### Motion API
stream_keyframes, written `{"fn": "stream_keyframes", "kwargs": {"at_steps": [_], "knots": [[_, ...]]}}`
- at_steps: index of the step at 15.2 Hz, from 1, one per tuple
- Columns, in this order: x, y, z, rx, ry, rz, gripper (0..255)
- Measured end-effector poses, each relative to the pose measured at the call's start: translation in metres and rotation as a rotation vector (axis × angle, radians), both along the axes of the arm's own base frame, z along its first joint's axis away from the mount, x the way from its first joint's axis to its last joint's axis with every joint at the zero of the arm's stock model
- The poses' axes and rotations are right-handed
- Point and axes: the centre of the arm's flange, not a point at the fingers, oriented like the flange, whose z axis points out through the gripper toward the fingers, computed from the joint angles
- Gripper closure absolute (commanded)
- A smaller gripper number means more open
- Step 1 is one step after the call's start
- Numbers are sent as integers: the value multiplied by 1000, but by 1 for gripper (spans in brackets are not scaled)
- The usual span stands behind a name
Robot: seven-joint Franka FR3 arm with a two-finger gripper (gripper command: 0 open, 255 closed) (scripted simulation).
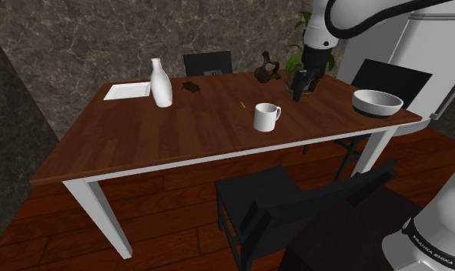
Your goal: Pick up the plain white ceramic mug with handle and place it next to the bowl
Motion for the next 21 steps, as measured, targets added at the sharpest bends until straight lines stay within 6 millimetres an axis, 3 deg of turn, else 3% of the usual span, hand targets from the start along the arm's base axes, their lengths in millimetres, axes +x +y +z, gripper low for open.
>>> {"fn": "stream_keyframes", "kwargs": {"at_steps": [15, 21], "knots": [[169, -8, -111, 60, 9, 12, 0], [184, -7, -143, 65, 10, 14, 0]]}}
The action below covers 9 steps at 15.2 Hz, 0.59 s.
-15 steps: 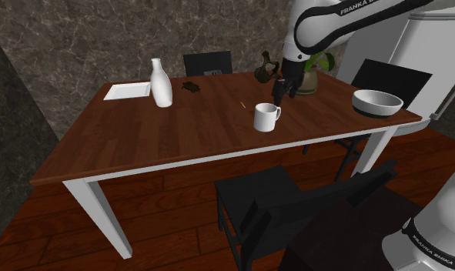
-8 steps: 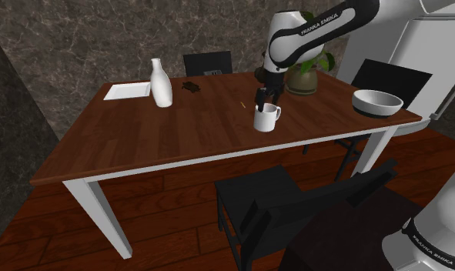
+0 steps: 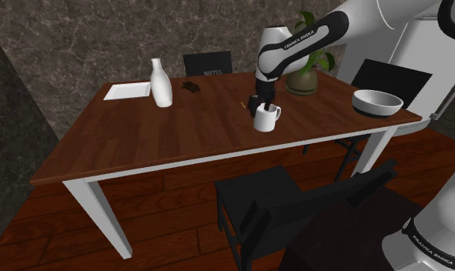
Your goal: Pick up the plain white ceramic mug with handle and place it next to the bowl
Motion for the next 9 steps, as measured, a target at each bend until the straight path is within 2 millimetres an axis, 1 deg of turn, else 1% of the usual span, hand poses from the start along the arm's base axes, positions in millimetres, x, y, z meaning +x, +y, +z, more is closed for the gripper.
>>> {"fn": "stream_keyframes", "kwargs": {"at_steps": [2, 3, 9], "knots": [[1, 0, -12, 0, 0, 0, 0], [1, 1, -15, 0, 0, 0, 0], [1, 1, -19, 0, 0, 0, 0]]}}
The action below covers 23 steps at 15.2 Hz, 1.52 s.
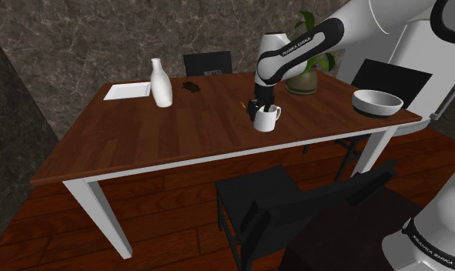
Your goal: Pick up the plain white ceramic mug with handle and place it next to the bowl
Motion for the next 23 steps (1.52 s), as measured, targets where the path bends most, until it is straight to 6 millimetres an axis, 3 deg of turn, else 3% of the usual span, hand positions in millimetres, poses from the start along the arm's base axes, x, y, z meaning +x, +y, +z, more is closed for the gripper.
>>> {"fn": "stream_keyframes", "kwargs": {"at_steps": [1, 12, 23], "knots": [[0, 0, 0, 0, 0, 0, 255], [0, 0, 2, 0, 0, 0, 255], [0, -1, 58, 0, 0, 0, 255]]}}
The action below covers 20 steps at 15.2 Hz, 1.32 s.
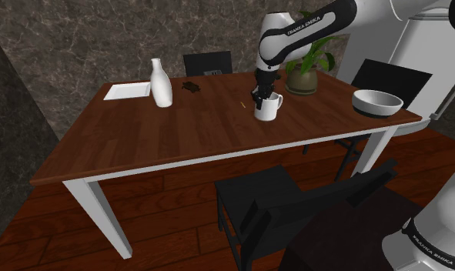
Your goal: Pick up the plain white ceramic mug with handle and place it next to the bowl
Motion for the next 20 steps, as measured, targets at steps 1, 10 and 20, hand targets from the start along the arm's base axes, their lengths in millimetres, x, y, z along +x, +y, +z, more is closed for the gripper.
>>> {"fn": "stream_keyframes", "kwargs": {"at_steps": [1, 10, 20], "knots": [[-1, 0, 5, 0, 0, 0, 255], [0, 1, 54, 0, 0, 0, 255], [1, 0, 106, 0, 0, 0, 255]]}}
